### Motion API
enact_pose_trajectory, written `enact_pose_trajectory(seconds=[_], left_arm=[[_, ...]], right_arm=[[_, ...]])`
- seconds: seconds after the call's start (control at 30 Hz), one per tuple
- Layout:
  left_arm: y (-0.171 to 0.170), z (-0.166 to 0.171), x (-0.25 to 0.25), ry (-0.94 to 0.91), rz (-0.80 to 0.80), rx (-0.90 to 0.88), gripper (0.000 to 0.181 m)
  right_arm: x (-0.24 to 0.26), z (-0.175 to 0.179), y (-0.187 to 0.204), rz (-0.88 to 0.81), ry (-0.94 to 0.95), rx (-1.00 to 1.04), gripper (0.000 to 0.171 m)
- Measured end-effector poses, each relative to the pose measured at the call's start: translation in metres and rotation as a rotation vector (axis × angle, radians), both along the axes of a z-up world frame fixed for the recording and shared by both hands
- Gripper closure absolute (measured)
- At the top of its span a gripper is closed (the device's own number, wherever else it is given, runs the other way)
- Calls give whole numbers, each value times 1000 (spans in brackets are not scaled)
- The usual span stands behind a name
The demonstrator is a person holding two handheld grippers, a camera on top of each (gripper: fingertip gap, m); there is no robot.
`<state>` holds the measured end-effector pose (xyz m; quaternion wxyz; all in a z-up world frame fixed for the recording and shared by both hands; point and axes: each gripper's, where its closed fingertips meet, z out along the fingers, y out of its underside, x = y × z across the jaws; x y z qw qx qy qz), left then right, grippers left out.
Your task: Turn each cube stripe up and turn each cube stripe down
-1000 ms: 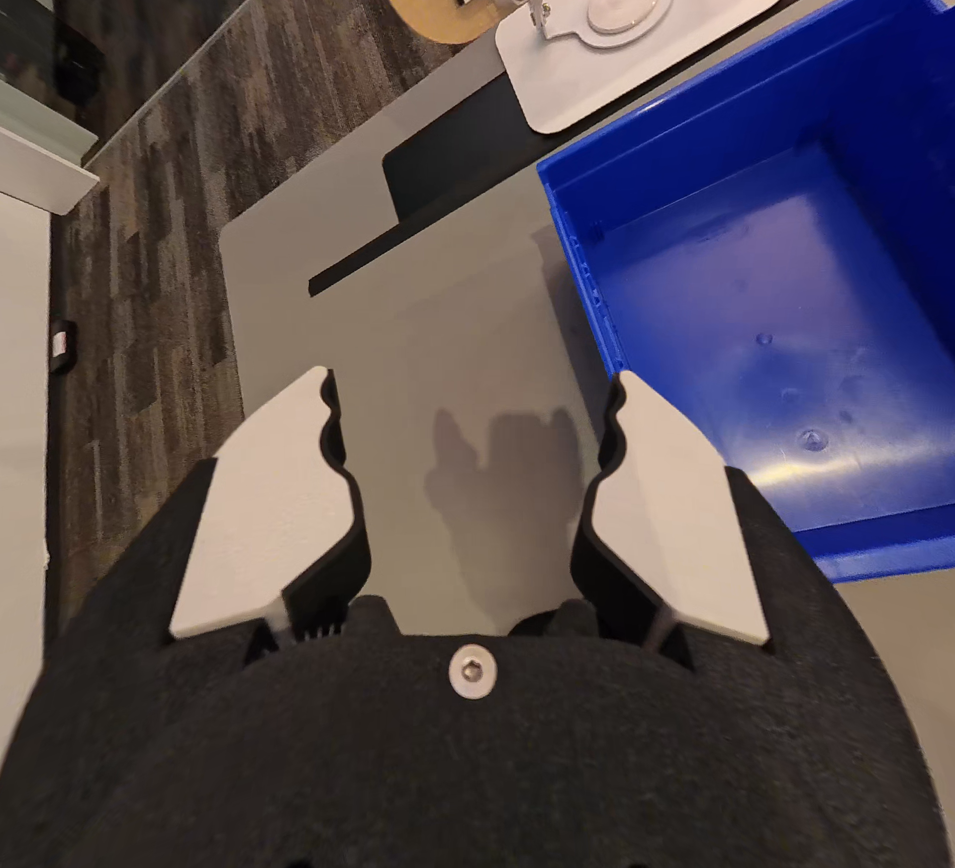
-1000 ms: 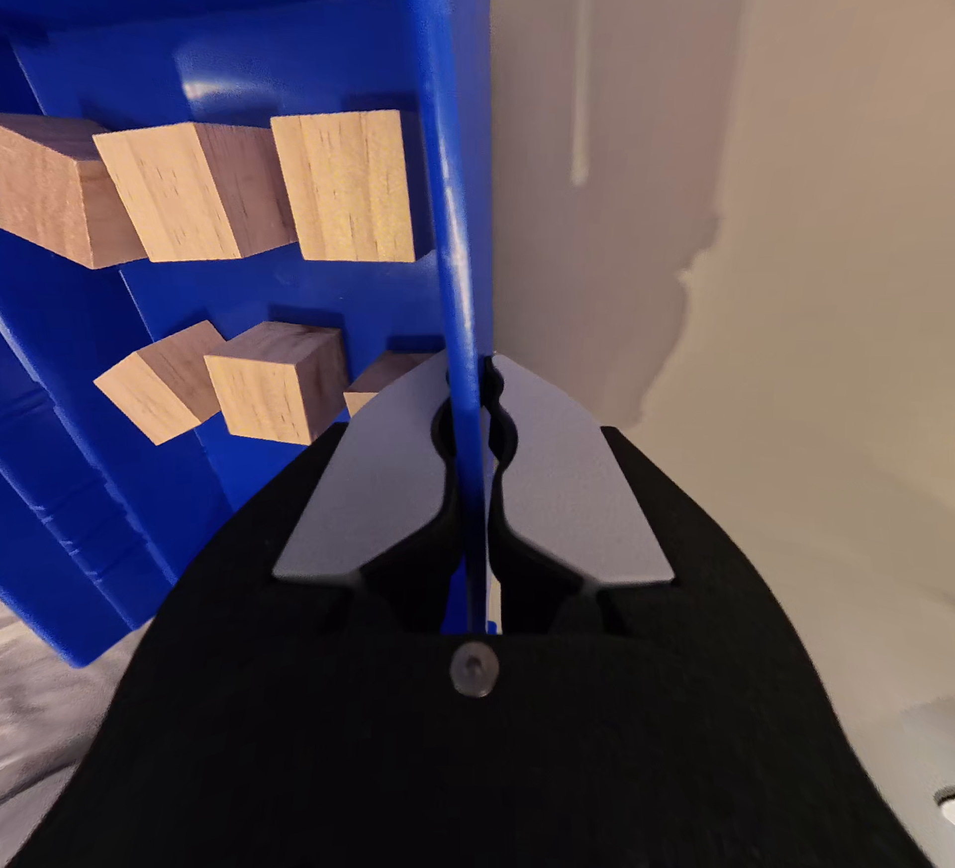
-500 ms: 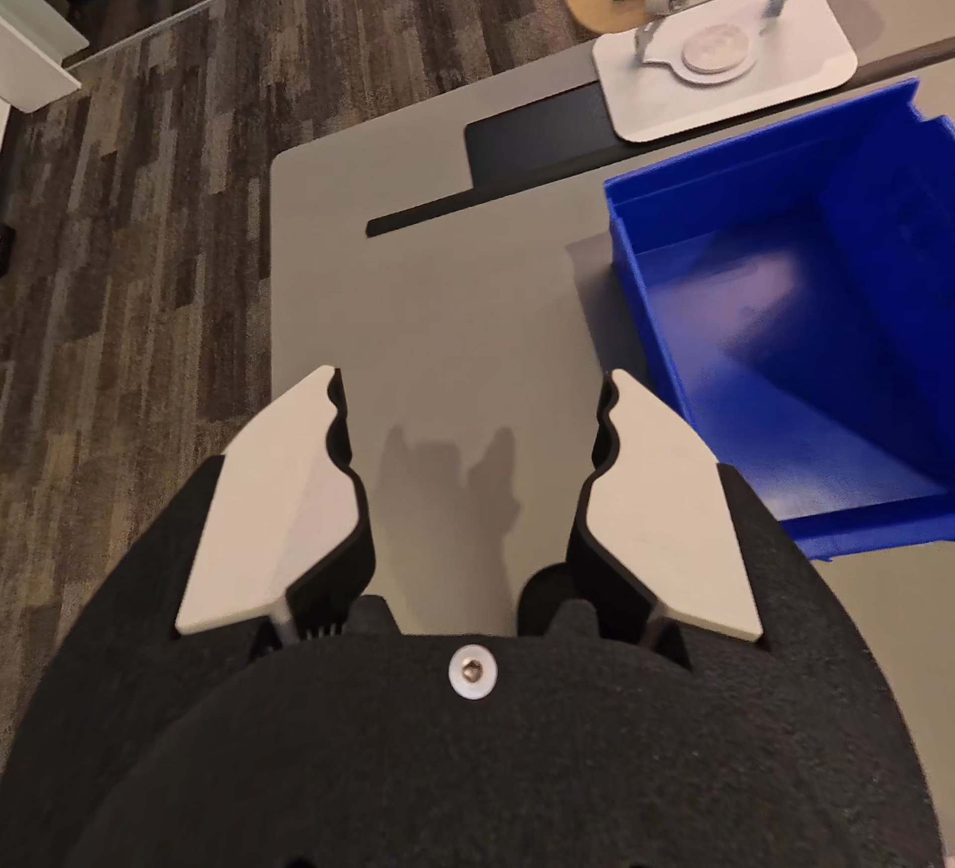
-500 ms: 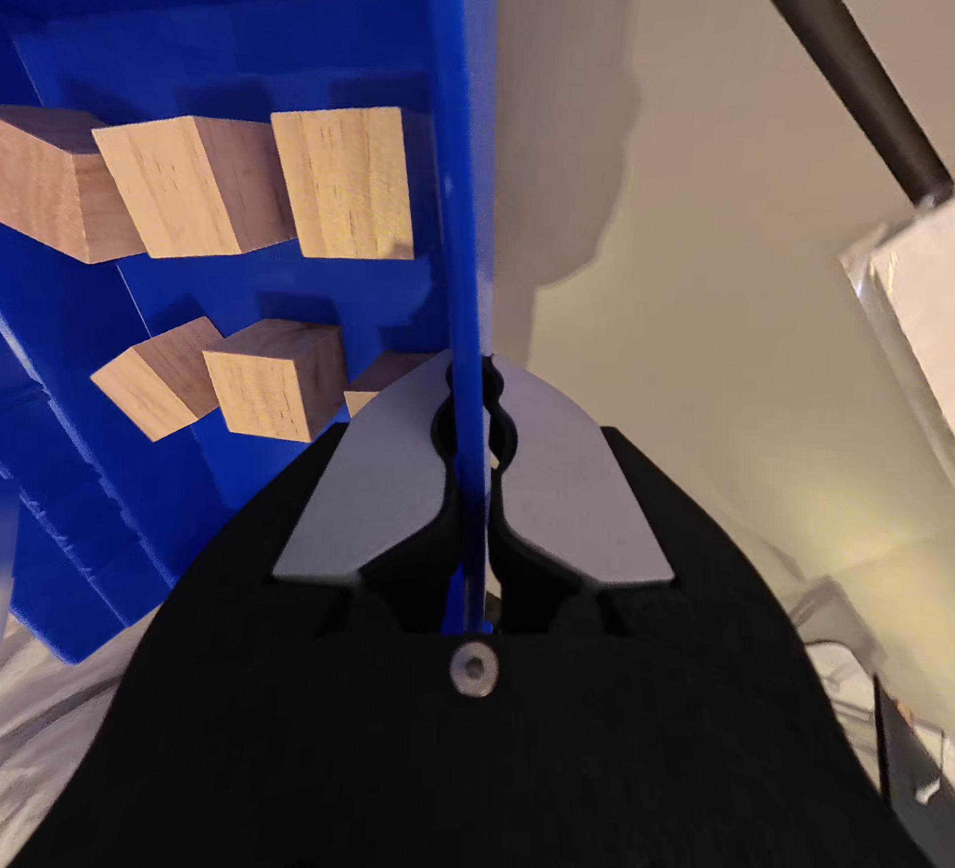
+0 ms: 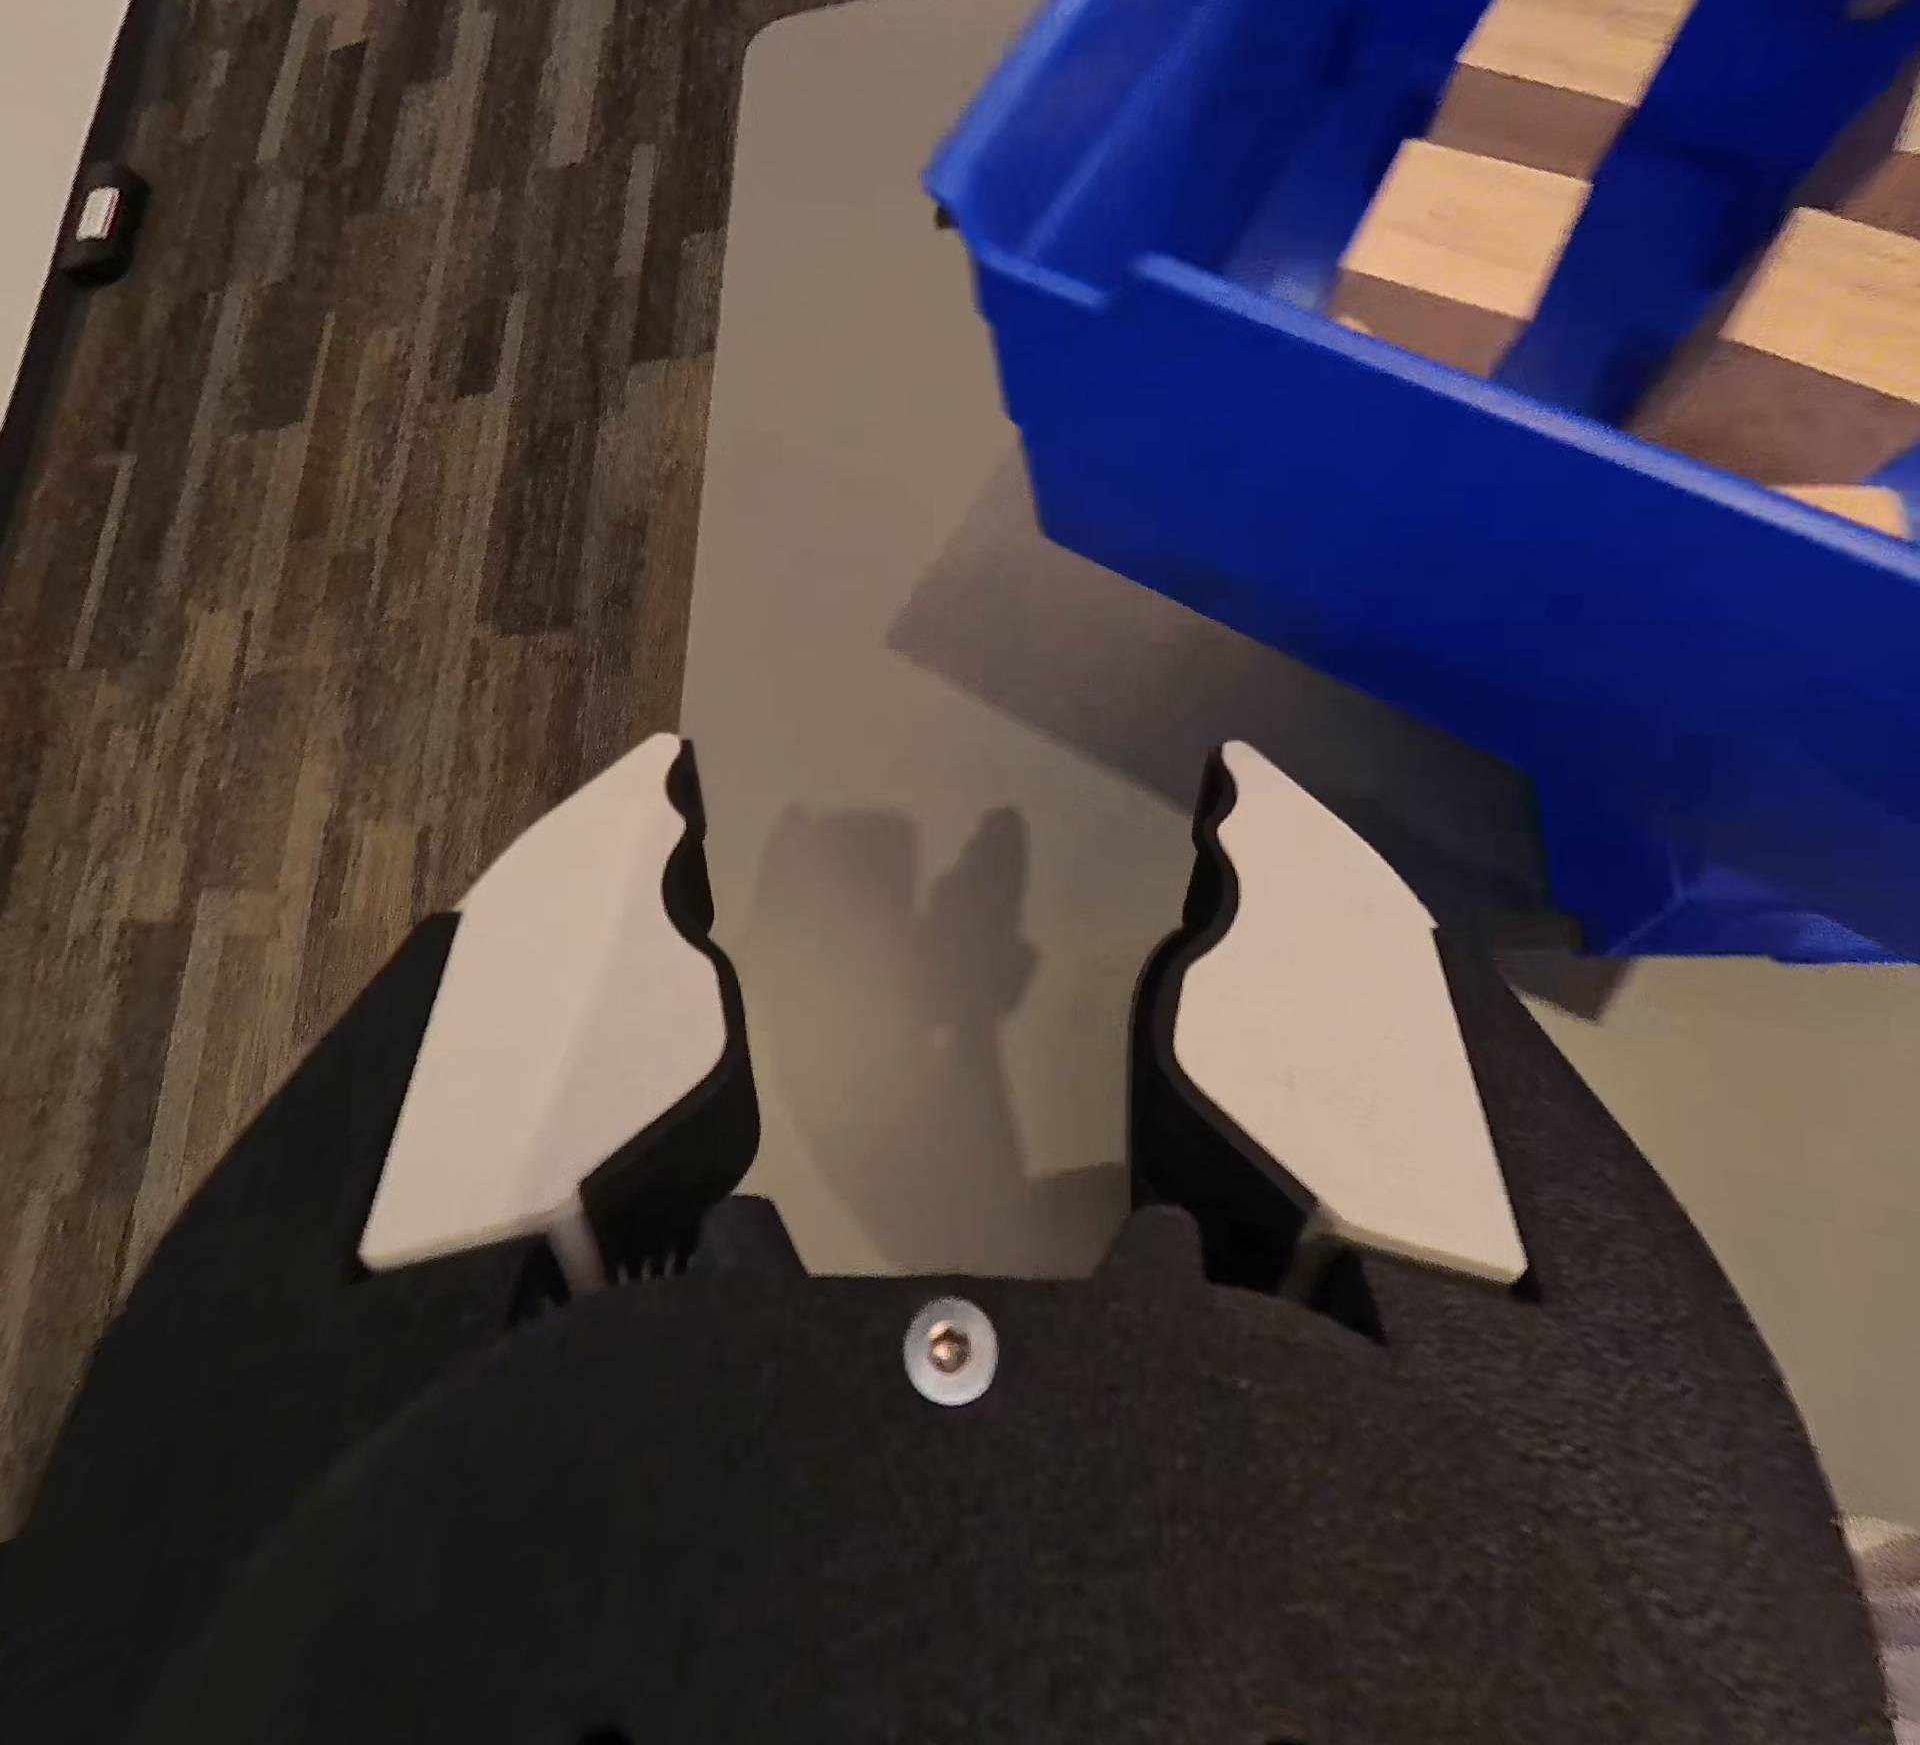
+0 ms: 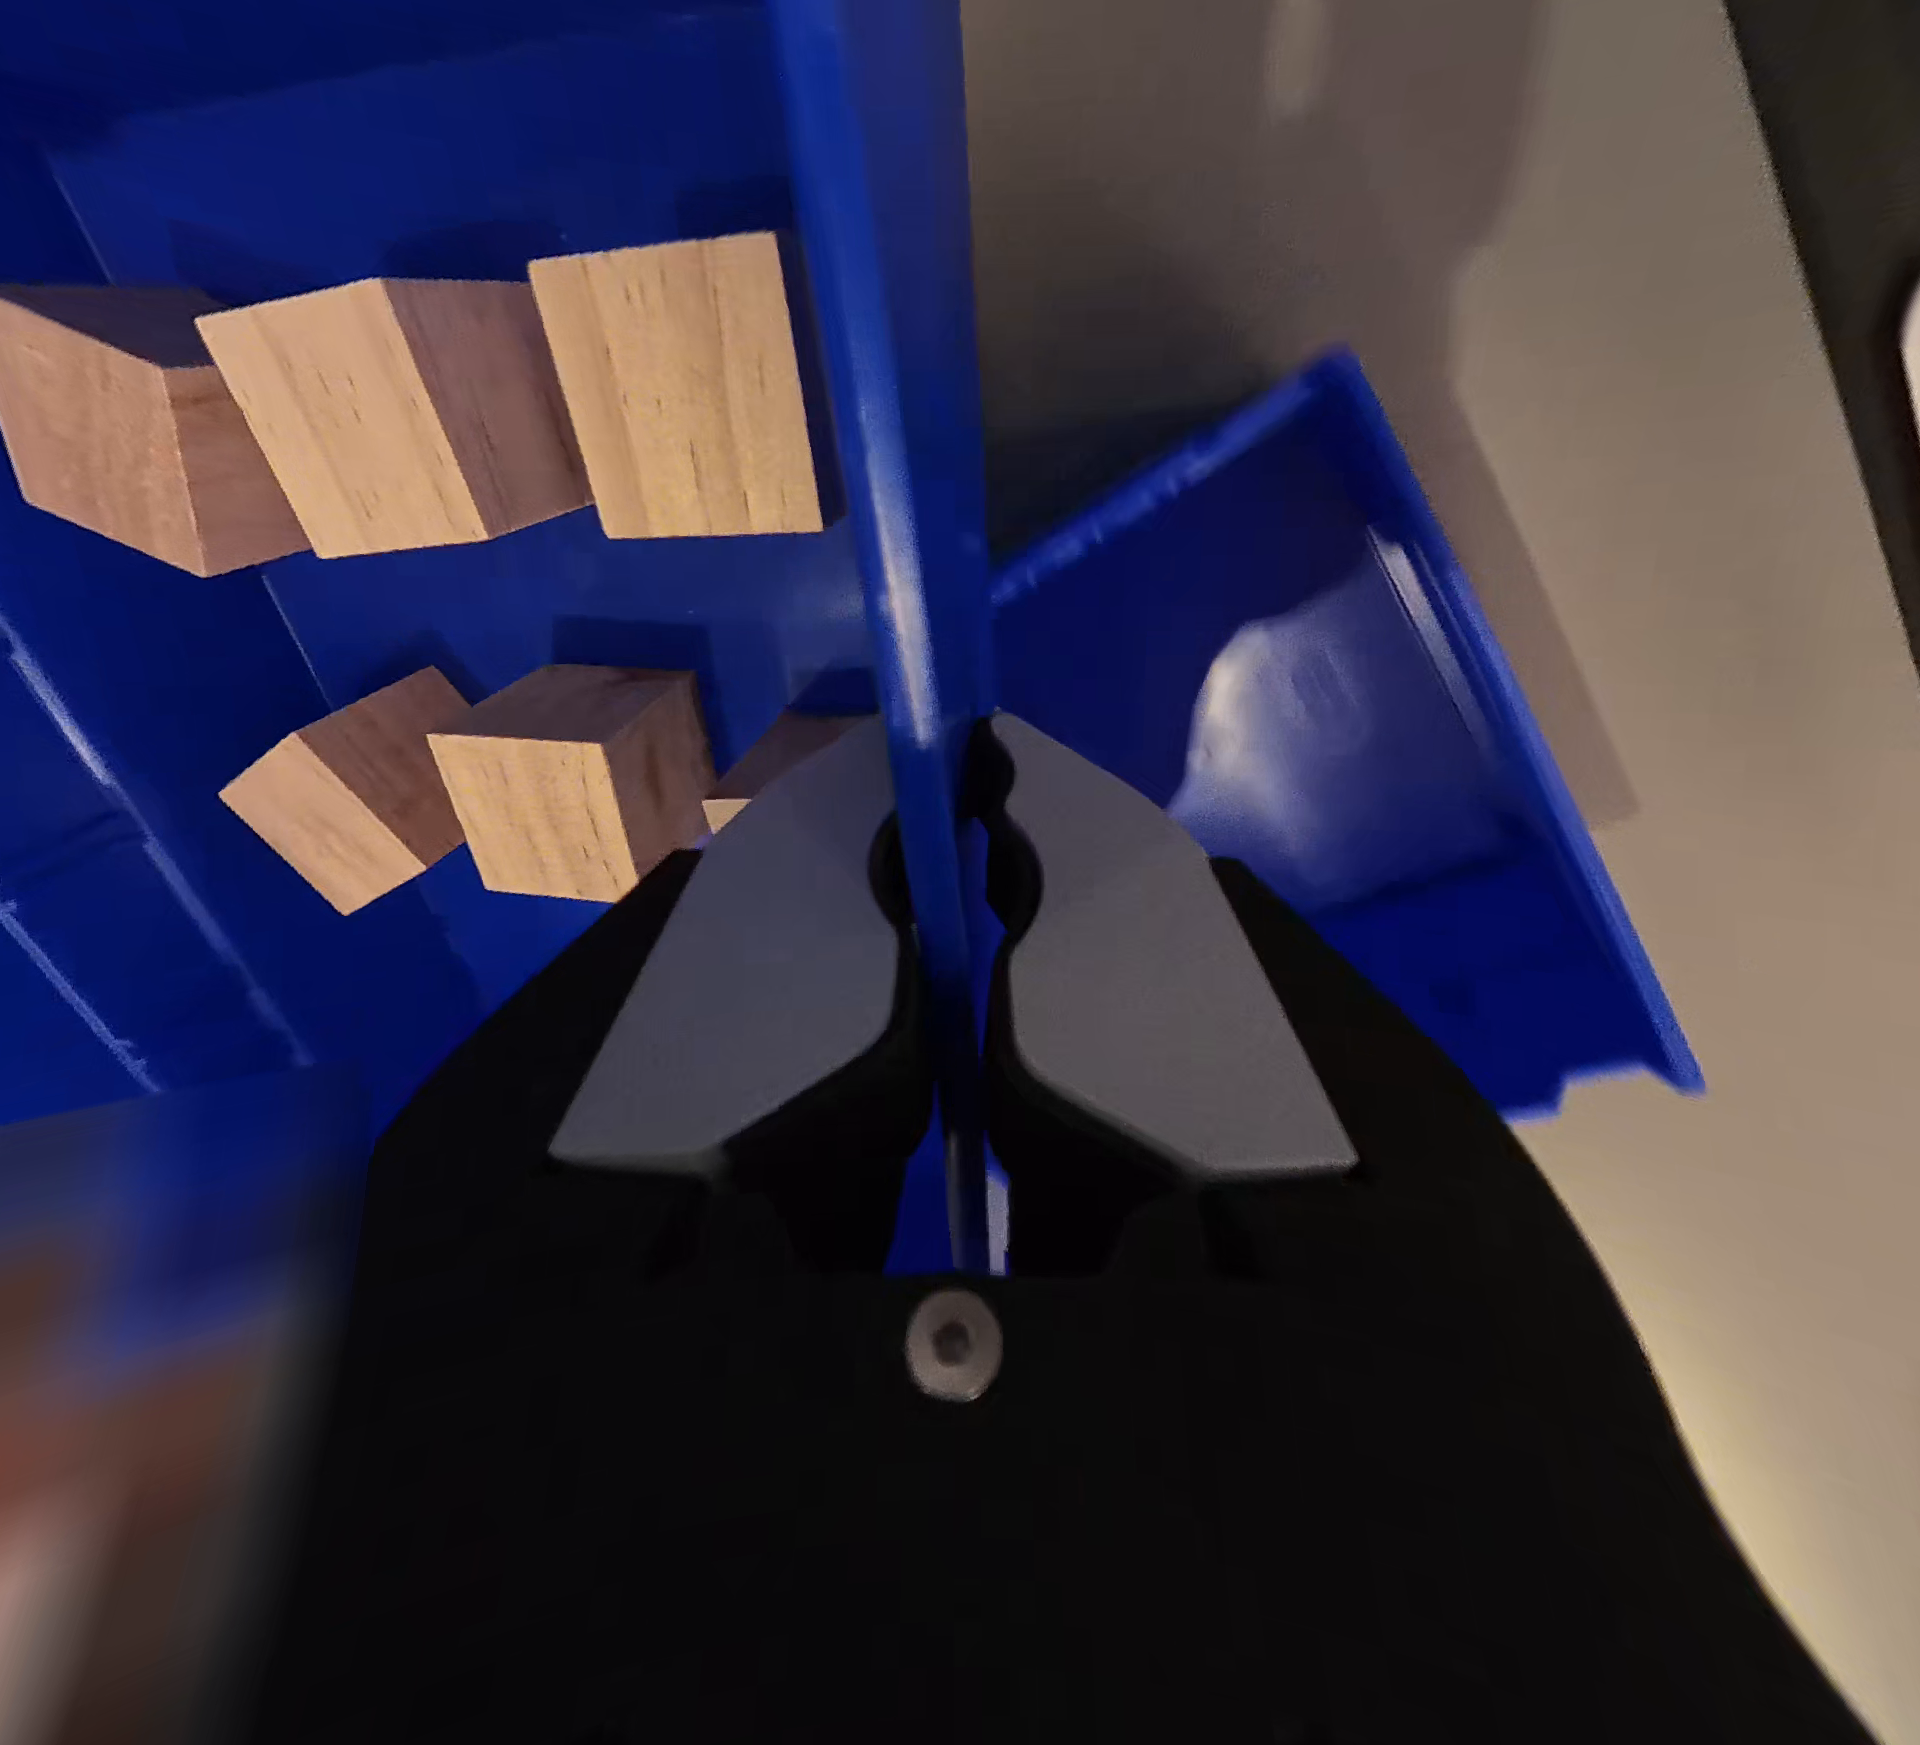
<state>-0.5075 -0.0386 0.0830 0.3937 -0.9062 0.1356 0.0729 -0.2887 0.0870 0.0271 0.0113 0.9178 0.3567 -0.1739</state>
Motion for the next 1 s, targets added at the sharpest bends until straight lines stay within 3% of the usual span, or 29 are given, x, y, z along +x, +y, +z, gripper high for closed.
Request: enact_pose_trajectory(seconds=[0.2,0.4,0.7,0.9,1.0], left_arm=[[-27,16,-29,-81,79,113,93],[-32,32,-25,-87,39,221,102],[-16,21,0,-26,-52,145,99],[-10,13,11,5,-95,97,97],[-7,10,15,12,-109,82,97]], right_arm=[[-76,-17,26,6,-15,2,166],[-134,-51,39,-1,-13,-7,165],[-153,-107,47,-62,-82,-15,165],[-157,-139,51,-152,-33,-35,161],[-162,-136,56,-139,55,6,158]])
